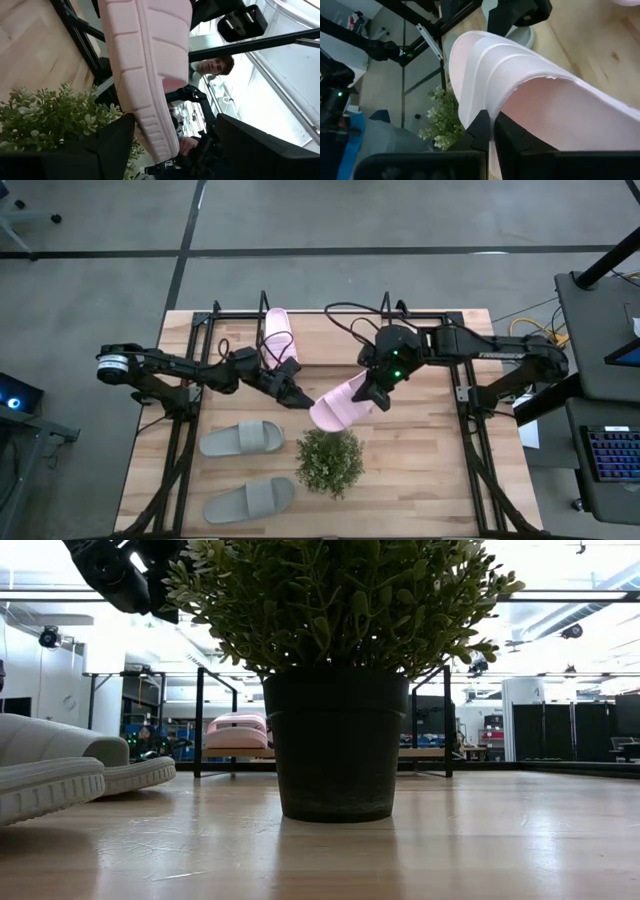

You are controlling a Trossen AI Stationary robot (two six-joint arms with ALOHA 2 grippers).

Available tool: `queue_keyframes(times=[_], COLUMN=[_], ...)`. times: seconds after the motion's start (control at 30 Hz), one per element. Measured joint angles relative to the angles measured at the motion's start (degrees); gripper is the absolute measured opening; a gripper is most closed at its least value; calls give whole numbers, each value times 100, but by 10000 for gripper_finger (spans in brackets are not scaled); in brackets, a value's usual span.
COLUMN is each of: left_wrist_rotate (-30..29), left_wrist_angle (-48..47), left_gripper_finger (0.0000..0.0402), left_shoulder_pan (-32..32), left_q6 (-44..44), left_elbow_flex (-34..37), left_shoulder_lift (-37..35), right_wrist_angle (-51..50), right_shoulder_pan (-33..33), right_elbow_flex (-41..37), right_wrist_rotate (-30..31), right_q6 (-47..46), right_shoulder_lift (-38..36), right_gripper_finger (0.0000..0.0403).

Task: Pick and place slides into the shelf
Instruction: Put the pink slide on the shelf

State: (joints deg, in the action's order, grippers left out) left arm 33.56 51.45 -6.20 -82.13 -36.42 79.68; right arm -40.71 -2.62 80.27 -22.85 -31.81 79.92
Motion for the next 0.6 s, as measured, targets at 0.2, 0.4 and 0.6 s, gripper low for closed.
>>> queue_keyframes(times=[0.2,0.4,0.6], left_wrist_rotate=[15,14,14], left_wrist_angle=[-13,-54,-93], left_gripper_finger=[266,266,266], left_shoulder_pan=[2,4,4], left_q6=[-4,0,2], left_elbow_flex=[0,-9,-9], left_shoulder_lift=[0,0,0], right_wrist_angle=[126,365,363], right_shoulder_pan=[-142,-224,-228], right_elbow_flex=[-2,0,0], right_wrist_rotate=[-44,-132,-158], right_q6=[16,13,-5], right_shoulder_lift=[0,4,4], right_gripper_finger=[8,8,8])
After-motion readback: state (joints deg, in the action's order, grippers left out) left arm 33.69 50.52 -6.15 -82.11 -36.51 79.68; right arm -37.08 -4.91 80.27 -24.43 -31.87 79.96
